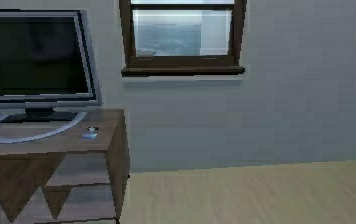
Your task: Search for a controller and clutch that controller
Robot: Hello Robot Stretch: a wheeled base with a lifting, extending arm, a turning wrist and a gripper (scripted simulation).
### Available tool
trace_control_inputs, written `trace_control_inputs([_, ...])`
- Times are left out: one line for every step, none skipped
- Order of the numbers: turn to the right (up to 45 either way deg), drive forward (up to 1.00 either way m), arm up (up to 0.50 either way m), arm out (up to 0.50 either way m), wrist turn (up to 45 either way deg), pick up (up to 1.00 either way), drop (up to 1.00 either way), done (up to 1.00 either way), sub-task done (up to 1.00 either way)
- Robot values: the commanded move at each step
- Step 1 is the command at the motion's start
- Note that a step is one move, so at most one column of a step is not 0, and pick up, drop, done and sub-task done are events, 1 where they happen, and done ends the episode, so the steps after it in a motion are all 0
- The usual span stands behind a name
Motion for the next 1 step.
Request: trace_control_inputs([0.0,0.30,0.00,0.00,0.0,0.00,0.00,0.00,0.00])
